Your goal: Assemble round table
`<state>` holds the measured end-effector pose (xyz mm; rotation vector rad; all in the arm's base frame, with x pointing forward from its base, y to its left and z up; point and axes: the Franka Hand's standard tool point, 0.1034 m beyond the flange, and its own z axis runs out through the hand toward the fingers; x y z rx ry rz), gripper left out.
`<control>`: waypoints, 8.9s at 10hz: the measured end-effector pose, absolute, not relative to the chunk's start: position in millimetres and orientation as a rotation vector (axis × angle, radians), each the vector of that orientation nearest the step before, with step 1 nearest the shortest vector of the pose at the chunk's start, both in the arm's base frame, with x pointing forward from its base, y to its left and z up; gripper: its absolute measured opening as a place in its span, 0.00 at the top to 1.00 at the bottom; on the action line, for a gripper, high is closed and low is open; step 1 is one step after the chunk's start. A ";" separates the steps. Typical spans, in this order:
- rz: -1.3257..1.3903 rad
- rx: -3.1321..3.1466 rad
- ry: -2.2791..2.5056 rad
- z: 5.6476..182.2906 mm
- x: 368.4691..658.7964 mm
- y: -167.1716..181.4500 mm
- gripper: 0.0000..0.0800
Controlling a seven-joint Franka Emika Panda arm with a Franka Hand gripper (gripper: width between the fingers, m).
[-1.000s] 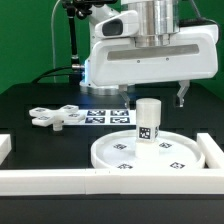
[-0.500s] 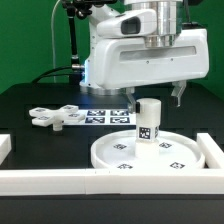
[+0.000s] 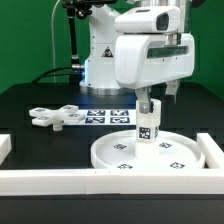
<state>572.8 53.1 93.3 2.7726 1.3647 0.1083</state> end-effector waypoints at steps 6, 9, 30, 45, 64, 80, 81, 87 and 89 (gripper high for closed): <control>0.036 2.198 2.105 87.4 572.7 42.8 0.19; 0.004 1.949 2.326 85.5 572.2 38.9 0.19; -0.074 2.885 1.102 76.4 558.1 38.7 0.48; -0.017 3.055 -1.111 73.4 558.8 34.4 0.48; -0.148 3.030 -1.254 76.7 558.4 52.3 0.19; 0.082 3.006 1.070 83.0 573.7 45.3 0.19; 0.084 2.959 1.187 82.8 573.7 44.6 0.19; 0.045 2.581 1.740 78.4 568.7 51.4 0.19; 0.034 2.411 1.949 76.9 567.5 48.3 0.19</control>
Offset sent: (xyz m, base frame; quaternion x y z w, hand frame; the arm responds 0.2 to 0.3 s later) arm 0.0024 -0.0061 -0.0019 -0.0246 0.0034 -0.3398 0.9402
